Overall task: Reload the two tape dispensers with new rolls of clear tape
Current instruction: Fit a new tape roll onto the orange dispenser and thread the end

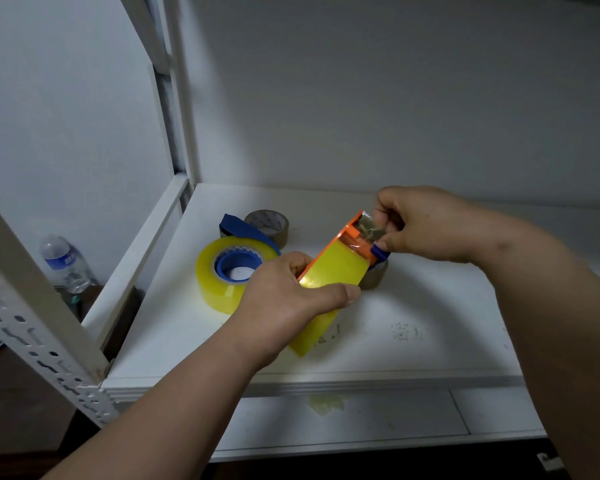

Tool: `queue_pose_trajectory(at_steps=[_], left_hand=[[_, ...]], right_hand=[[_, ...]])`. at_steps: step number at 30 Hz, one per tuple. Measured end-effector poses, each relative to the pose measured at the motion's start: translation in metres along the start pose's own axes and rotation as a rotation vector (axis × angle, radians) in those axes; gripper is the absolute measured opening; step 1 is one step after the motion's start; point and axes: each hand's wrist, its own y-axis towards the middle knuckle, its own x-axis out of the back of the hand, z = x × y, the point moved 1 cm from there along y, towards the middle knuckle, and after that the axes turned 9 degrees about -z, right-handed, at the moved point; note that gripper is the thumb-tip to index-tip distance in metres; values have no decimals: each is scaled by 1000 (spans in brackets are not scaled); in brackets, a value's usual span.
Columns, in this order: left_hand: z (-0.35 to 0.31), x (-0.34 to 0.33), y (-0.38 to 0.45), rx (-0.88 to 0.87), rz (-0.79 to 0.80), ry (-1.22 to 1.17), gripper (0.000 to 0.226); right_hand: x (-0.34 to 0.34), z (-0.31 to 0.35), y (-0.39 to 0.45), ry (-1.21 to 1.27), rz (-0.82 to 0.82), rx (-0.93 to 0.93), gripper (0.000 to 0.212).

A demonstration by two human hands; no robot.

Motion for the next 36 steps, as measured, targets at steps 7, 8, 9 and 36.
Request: queue_pose_trajectory(at_steps=[7,8,9,36], left_hand=[[0,9,9,-75,-14,105,61],[0,9,10,-87,-30,126,60],[0,10,10,-96,-51,149,57],[4,19,14,-232,-98,347,47]], right_hand=[[-3,0,-1,295,-117,-94,23],[-2,0,-1,342,-111,-112,22],[-2,-1,-2,361,-107,-124,20],[-11,11,0,356,-171,-260,10]])
